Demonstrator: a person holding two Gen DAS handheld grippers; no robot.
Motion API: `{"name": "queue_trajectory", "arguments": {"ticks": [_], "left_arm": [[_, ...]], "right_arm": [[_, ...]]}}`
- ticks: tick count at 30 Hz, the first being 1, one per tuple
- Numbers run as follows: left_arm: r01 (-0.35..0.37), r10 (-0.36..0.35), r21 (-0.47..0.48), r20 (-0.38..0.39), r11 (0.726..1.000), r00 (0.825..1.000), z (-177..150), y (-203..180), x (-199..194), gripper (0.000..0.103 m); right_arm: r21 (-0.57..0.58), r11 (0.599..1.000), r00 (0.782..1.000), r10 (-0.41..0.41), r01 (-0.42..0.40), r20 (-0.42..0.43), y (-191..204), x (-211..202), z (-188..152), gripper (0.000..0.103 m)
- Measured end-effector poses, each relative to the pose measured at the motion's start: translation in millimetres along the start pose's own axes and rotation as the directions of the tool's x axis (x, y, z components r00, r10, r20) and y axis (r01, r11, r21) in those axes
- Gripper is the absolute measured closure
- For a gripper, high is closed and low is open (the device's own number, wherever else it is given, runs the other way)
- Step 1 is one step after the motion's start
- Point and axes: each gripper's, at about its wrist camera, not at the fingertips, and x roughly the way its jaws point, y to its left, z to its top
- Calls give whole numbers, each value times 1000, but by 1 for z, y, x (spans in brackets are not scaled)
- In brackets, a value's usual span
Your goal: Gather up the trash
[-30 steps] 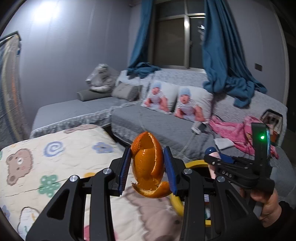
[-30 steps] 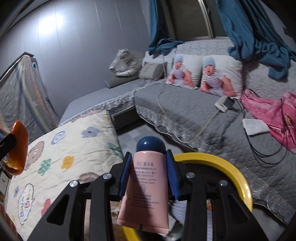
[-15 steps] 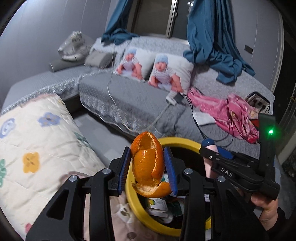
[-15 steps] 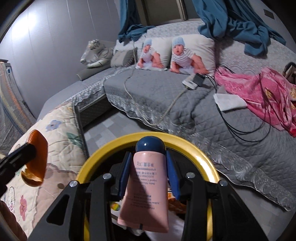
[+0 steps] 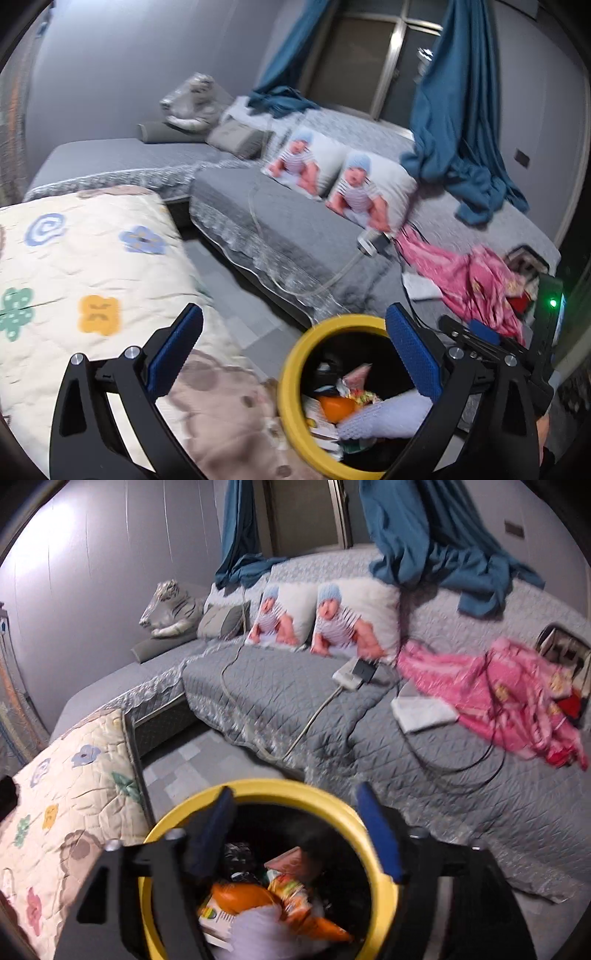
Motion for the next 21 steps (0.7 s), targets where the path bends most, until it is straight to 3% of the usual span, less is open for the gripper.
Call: {"name": "queue_trajectory", "arguments": {"ticks": [1, 2, 6, 9, 12, 15, 20, 21], "left_arm": [[-18, 18, -6, 6, 1000, 1000, 2, 6, -5, 8], [-43, 43, -13, 18, 999, 999, 4, 13, -11, 8], [-113, 117, -58, 60, 992, 991, 6, 44, -37, 8], [-179, 186, -83, 94, 980, 978, 1, 69, -63, 8], [-341, 343, -33, 147, 939, 928, -7, 86, -95, 8], [-418, 417, -26, 160, 908, 895, -13, 102, -121, 8], [-554, 558, -79, 179, 829, 810, -35, 128, -175, 8], [-586, 593, -97, 195, 804, 781, -42, 133, -189, 8]], "right_arm": [[-7, 1000, 1000, -21, 21, 11, 3, -2, 1, 13], [-13, 999, 999, -39, 40, 18, 7, -3, 2, 8], [-70, 991, 993, -116, 117, 25, 27, 4, 0, 8], [-95, 993, 996, -69, 74, 54, 46, 1, -11, 8], [-119, 993, 997, 31, -21, 76, 75, -13, -23, 8], [-157, 983, 990, 114, -100, 78, 107, -33, -32, 8], [-253, 935, 947, 290, -250, 135, 169, -90, -53, 8], [-266, 924, 936, 320, -274, 148, 180, -102, -57, 8]]}}
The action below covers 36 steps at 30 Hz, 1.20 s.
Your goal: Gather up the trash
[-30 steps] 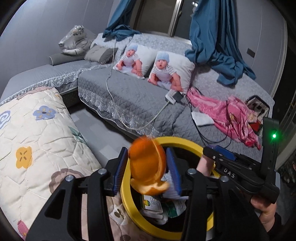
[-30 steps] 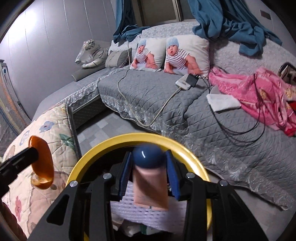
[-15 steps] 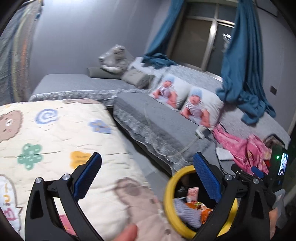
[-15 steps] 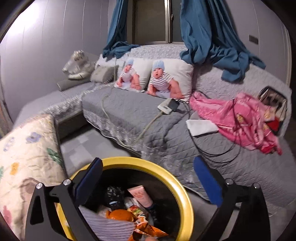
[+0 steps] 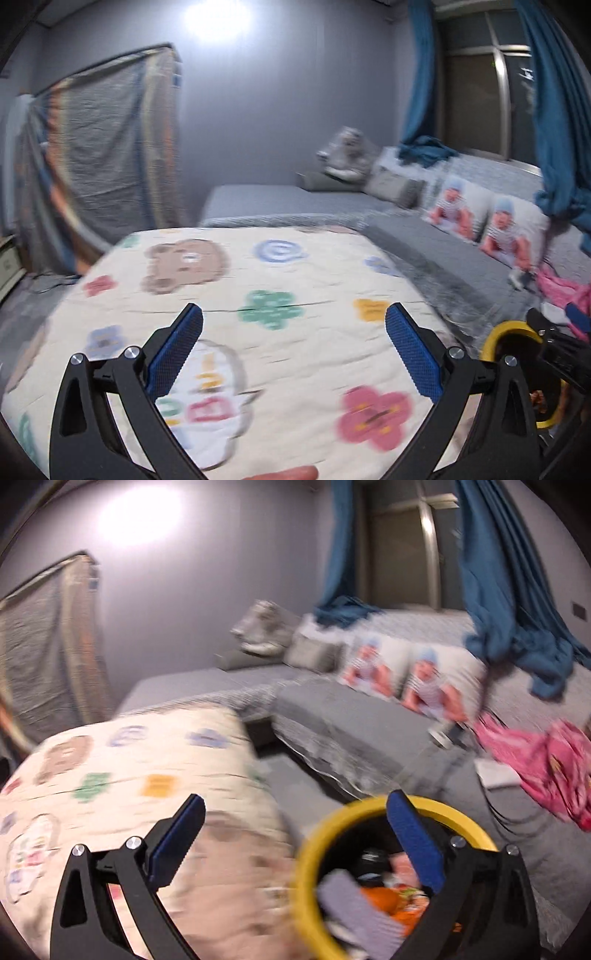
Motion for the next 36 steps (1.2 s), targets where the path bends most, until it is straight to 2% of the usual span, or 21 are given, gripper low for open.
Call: {"name": "queue_trajectory", "arguments": {"ticks": [2, 5, 10, 12, 21, 36], "left_arm": [[-51, 51, 0, 24, 999, 998, -5, 12, -15, 8], [-94, 94, 0, 13, 996, 995, -7, 28, -33, 8], [-135, 137, -63, 23, 989, 990, -11, 53, -65, 8], [-146, 149, -81, 28, 986, 988, -14, 59, -74, 8], [-152, 159, -142, 36, 978, 987, -19, 77, -88, 8], [-123, 128, -144, 23, 982, 992, -20, 67, -87, 8]], "right_arm": [[-12, 999, 998, 49, -49, 26, 23, -15, 2, 8], [-26, 994, 991, 108, -106, 75, 53, -39, 4, 8], [-46, 991, 977, 134, -128, 167, 81, -70, 4, 8], [-59, 990, 974, 139, -130, 179, 86, -77, 3, 8], [-70, 987, 980, 152, -144, 126, 99, -81, -9, 8], [-65, 989, 985, 141, -135, 99, 99, -73, -12, 8]]}}
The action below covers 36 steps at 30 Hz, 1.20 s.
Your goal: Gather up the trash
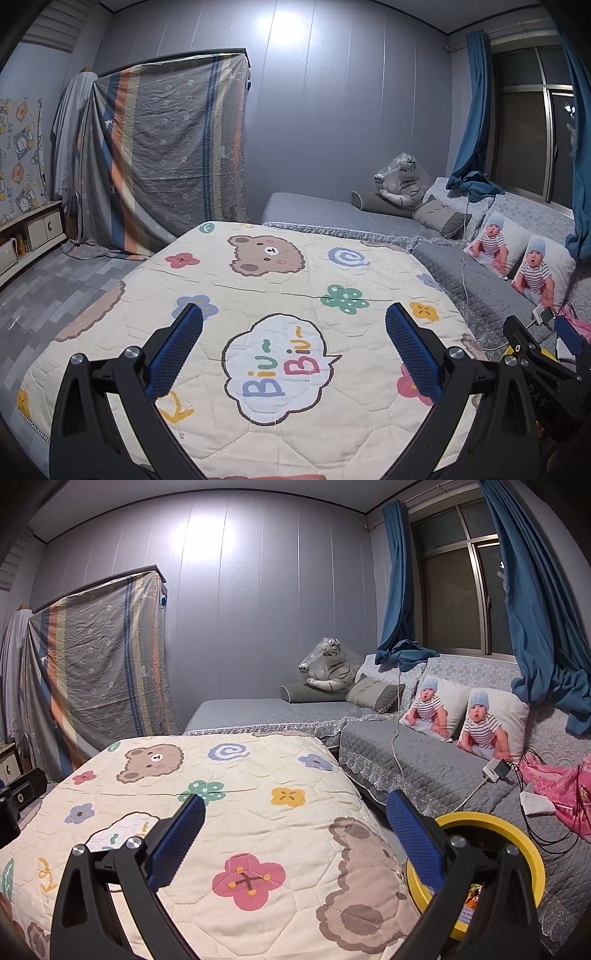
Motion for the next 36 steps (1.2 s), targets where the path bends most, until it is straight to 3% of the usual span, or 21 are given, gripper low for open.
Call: {"name": "queue_trajectory", "arguments": {"ticks": [36], "left_arm": [[32, -32, 9, 4, 999, 999, 2, -8, 0, 8]], "right_arm": [[7, 1000, 999, -2, 2, -47, -4, 9, -7, 8]]}}
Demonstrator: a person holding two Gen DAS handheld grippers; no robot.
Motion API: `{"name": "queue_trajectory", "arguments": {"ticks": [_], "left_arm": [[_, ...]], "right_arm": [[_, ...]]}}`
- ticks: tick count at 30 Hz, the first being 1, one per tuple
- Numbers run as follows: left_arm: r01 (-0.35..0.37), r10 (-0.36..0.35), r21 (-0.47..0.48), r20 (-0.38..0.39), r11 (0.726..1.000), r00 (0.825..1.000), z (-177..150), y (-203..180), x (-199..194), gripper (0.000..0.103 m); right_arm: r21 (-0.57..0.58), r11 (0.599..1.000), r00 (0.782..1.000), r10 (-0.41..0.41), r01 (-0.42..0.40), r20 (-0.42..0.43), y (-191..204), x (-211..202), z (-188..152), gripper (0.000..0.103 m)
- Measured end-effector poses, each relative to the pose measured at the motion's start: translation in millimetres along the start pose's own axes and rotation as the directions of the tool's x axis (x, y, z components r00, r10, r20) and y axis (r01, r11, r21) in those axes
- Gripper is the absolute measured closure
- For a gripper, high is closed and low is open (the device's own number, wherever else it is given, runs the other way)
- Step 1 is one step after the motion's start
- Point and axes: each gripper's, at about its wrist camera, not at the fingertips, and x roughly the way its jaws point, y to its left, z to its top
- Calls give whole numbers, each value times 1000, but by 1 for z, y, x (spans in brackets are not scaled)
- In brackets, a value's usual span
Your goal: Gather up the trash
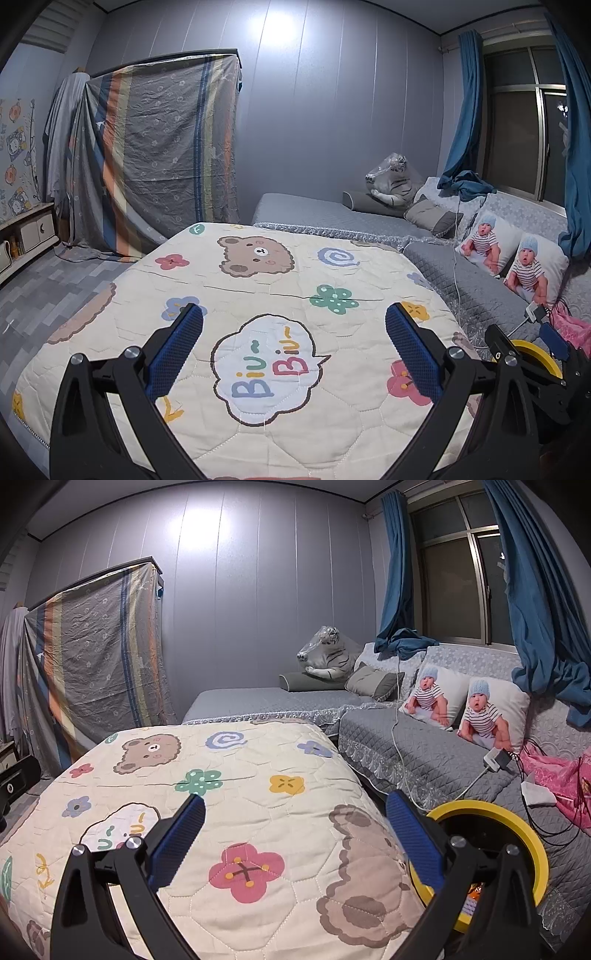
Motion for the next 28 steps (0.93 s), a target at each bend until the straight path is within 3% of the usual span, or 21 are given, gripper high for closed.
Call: {"name": "queue_trajectory", "arguments": {"ticks": [28], "left_arm": [[19, -19, 20, -17, 1000, 1000, -5, 0, 11, 8]], "right_arm": [[14, 1000, 1000, 0, 0, -27, -1, 6, -9, 8]]}}
